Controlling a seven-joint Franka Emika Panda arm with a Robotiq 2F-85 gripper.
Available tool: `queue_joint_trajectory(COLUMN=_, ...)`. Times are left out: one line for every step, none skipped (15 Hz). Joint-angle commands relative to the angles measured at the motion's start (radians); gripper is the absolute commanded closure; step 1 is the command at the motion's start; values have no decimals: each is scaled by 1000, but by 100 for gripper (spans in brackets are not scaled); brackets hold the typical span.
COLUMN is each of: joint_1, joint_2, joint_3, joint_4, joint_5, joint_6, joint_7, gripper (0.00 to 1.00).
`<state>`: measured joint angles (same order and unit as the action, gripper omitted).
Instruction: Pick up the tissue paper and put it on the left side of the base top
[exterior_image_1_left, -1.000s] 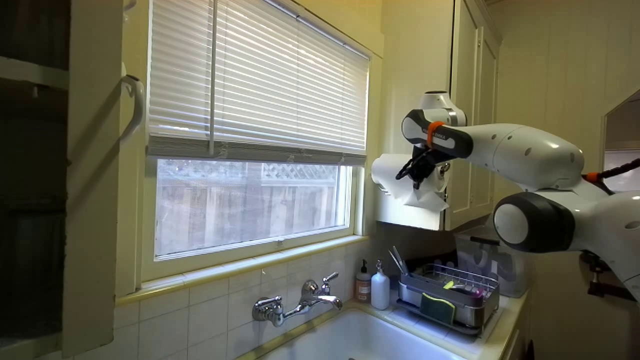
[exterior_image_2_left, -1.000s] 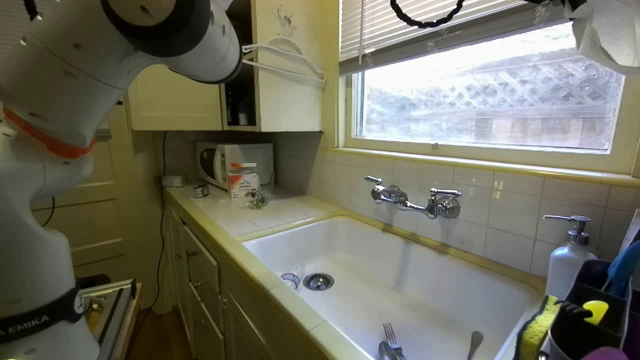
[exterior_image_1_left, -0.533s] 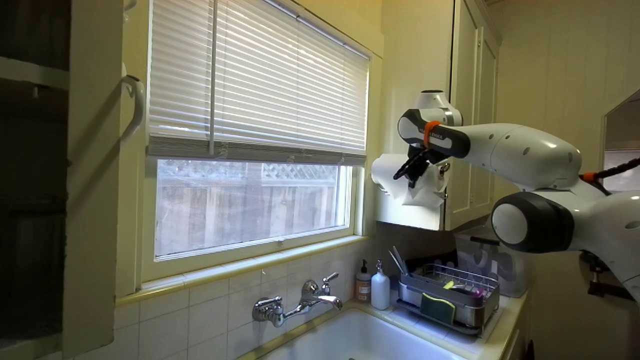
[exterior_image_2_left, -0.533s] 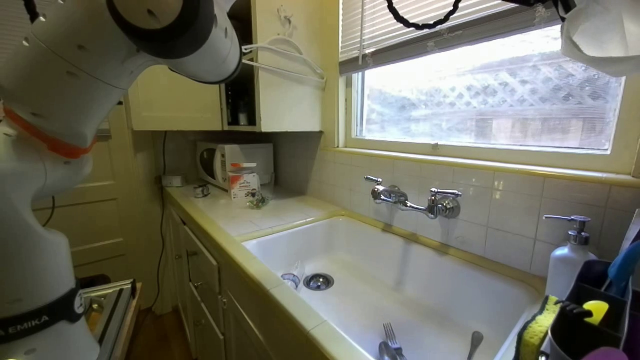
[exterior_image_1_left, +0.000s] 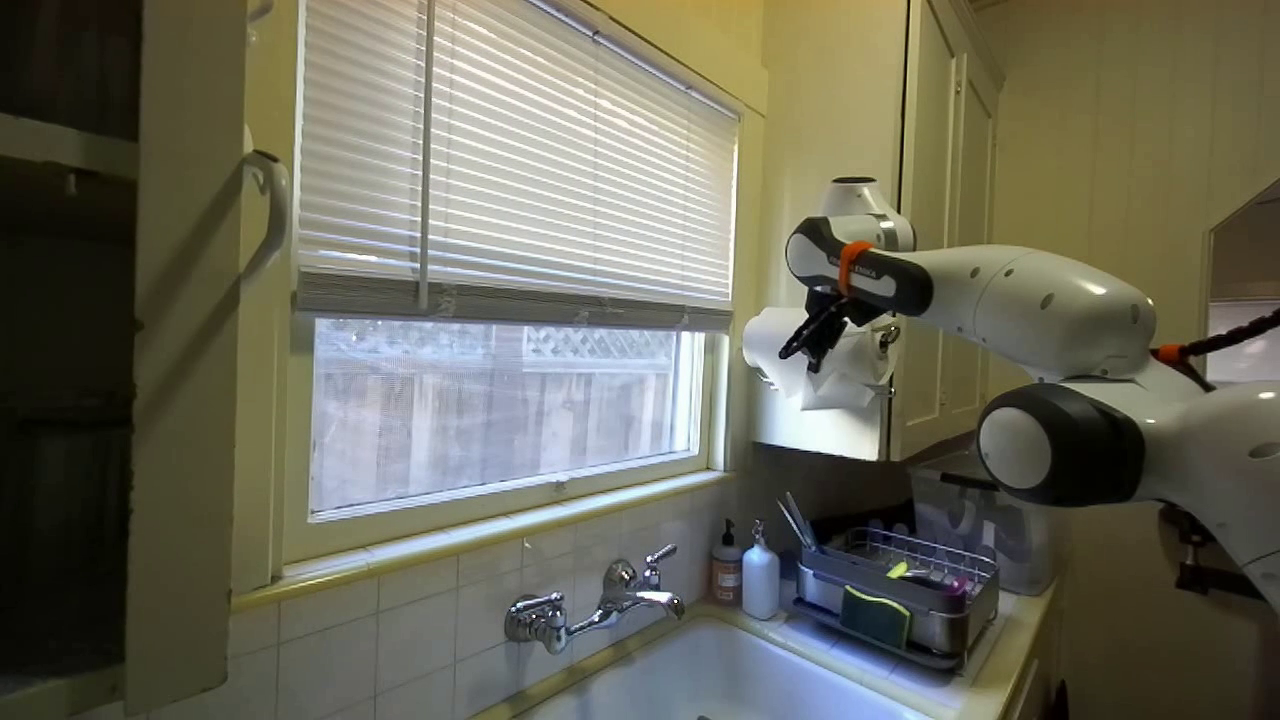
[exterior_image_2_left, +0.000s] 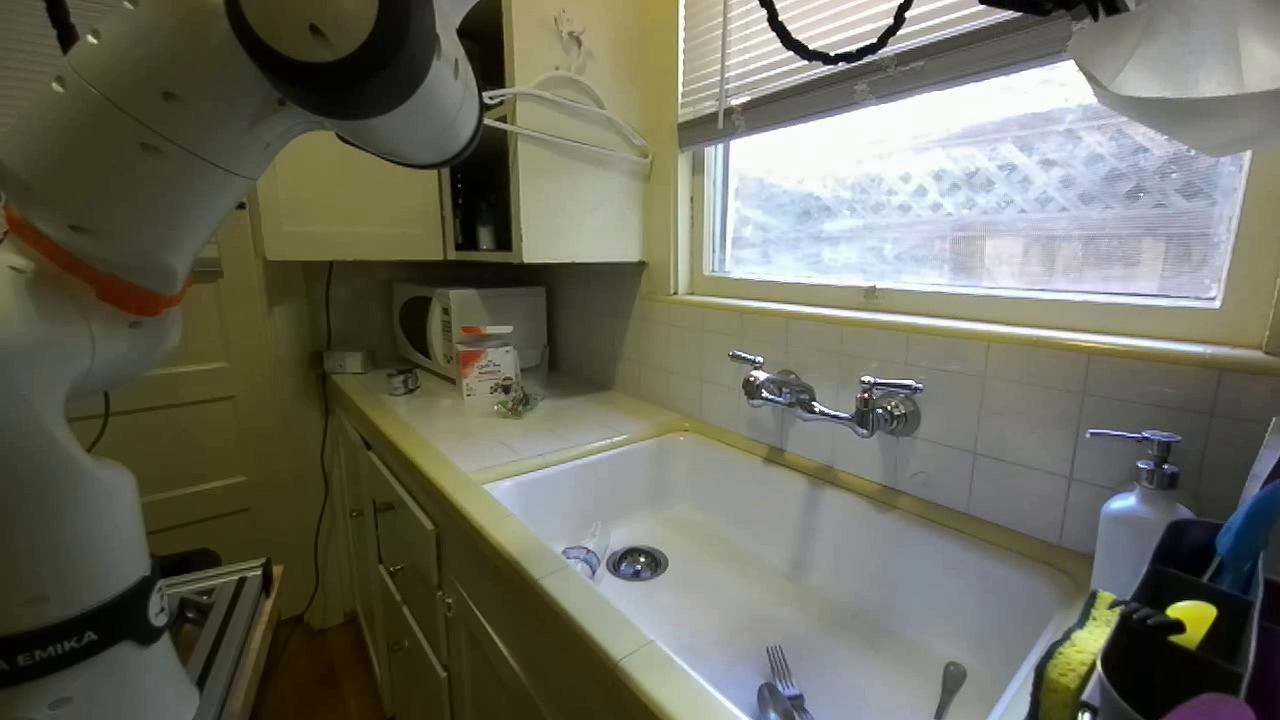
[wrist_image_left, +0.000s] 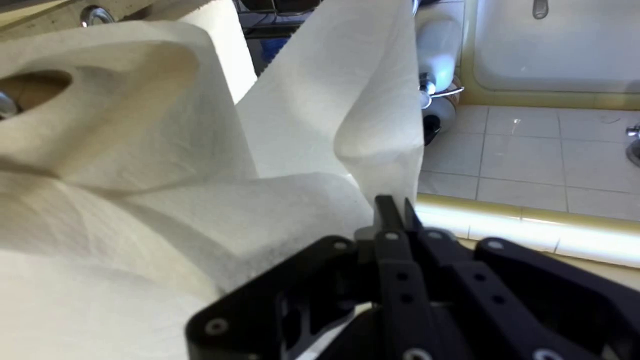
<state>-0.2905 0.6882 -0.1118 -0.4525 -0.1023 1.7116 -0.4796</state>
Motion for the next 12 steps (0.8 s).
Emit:
queue_joint_trajectory(joint_1=27, joint_2=18, joint_3=-20, joint_4=3, joint_5=-45, joint_6=65, joint_7=37, gripper=100)
queue_joint_trajectory(joint_1=31, joint_2=32, joint_3=-10, joint_4=12, joint_5=-38, joint_6=121, joint_7=27, gripper=100)
queue_joint_trajectory(joint_1=46, joint_2=48, joint_3=-17, joint_4=15, joint_5=-55, joint_6=198, joint_7=29, gripper=100)
queue_joint_trajectory(joint_1=52, joint_2=60, joint_3=-15, joint_4=16, joint_5=-60, joint_6=269, joint_7=20, gripper=100)
queue_joint_trajectory(joint_1=55, joint_2=80, joint_3=-7, joint_4=23, joint_5=-57, joint_6=336, joint_7=12, gripper=100)
queue_joint_trajectory(joint_1=58, joint_2=92, joint_3=2, joint_4=21, joint_5=-49, joint_6=382, joint_7=3, gripper=100)
queue_joint_trajectory(joint_1=66, joint_2=100, joint_3=8, joint_4=12, joint_5=-44, joint_6=417, joint_7=-2, gripper=100)
queue_joint_trajectory(joint_1=71, joint_2=111, joint_3=17, joint_4=8, joint_5=-37, joint_6=443, joint_7=-15, gripper=100)
queue_joint_trajectory(joint_1=76, joint_2=121, joint_3=20, joint_4=5, joint_5=-36, joint_6=458, joint_7=-20, gripper=100)
queue_joint_trajectory(joint_1=81, joint_2=129, joint_3=24, joint_4=5, joint_5=-35, joint_6=466, joint_7=-25, gripper=100)
queue_joint_trajectory(joint_1=85, joint_2=138, joint_3=30, joint_4=6, joint_5=-32, joint_6=478, joint_7=-33, gripper=100)
queue_joint_trajectory(joint_1=89, joint_2=143, joint_3=35, joint_4=6, joint_5=-32, joint_6=486, joint_7=-45, gripper=100)
